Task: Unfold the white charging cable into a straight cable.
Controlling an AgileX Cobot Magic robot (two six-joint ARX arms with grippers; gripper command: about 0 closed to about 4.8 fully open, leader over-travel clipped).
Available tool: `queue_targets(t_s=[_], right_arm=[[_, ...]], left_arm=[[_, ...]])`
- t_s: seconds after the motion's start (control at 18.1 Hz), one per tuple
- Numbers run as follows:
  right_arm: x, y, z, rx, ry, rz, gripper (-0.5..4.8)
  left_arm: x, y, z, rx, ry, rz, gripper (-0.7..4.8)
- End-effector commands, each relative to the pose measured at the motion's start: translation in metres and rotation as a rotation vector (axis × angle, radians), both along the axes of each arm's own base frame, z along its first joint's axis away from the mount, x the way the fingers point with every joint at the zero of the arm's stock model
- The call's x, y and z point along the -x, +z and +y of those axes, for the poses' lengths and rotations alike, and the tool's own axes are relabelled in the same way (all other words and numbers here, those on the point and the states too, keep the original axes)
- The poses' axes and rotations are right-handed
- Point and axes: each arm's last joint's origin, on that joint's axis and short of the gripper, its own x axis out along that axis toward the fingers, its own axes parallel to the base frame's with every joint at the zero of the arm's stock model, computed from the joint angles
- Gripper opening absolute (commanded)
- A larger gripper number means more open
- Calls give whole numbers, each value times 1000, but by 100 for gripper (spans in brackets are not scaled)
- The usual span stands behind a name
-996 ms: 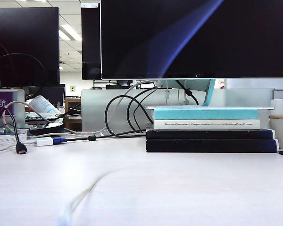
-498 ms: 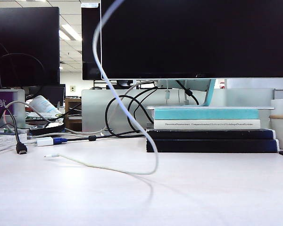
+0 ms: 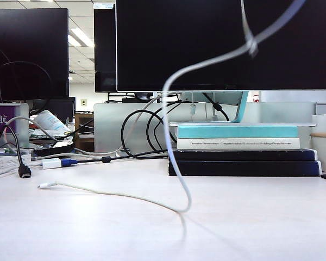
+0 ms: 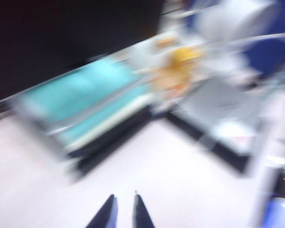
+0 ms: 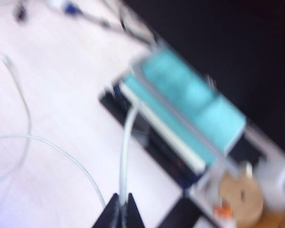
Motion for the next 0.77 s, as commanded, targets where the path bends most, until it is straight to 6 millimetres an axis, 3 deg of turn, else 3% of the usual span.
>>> queue_targets(t_s=[0.06, 0.22, 0.44, 0.77], right_arm=[[-3, -8, -8, 23, -66, 57, -5], [-12, -25, -12, 93, -156, 105, -5], [-26, -66, -17, 193, -249, 233, -5], [-42, -113, -33, 229, -363, 361, -5]], left_arm=[[0, -2, 4, -89, 103, -32, 57], [0, -4, 4, -98, 100, -24, 57], [1, -7, 4, -128, 90, -14, 57], [-7, -31, 7, -339, 250, 127, 56]])
